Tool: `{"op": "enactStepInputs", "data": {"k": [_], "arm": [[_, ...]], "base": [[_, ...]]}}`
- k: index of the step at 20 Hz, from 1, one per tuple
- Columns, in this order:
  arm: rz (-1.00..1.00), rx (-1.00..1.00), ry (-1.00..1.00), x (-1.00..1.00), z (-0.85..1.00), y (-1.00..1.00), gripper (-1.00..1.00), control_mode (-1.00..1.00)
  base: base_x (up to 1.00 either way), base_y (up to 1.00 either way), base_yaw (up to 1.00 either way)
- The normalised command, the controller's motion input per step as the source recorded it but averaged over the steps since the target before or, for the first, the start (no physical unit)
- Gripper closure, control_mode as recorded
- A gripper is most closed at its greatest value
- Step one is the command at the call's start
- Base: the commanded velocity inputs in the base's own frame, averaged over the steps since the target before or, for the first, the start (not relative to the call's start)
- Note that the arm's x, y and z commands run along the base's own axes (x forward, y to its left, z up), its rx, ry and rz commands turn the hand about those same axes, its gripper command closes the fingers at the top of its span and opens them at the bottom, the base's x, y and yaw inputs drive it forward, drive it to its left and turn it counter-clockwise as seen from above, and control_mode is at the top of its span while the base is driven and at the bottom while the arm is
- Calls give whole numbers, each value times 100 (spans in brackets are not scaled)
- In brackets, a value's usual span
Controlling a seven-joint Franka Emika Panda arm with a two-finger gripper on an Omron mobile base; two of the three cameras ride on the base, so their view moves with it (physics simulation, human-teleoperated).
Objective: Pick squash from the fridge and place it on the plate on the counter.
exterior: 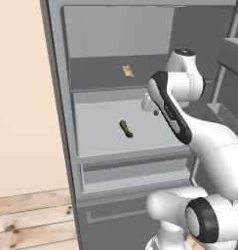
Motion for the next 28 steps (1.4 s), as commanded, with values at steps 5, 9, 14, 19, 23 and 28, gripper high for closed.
{"op": "enactStepInputs", "data": {"k": [5,9,14,19,23,28], "arm": [[0,0,-4,0,-6,13,-100,-100],[0,0,-4,0,-36,38,-100,-100],[0,0,0,0,-48,35,-100,-100],[0,0,0,5,-59,31,-100,-100],[0,0,0,25,-49,9,-100,-100],[0,0,0,39,-38,0,-100,-100]], "base": [[0,0,0],[0,0,0],[0,0,0],[0,0,0],[0,0,0],[0,0,0]]}}
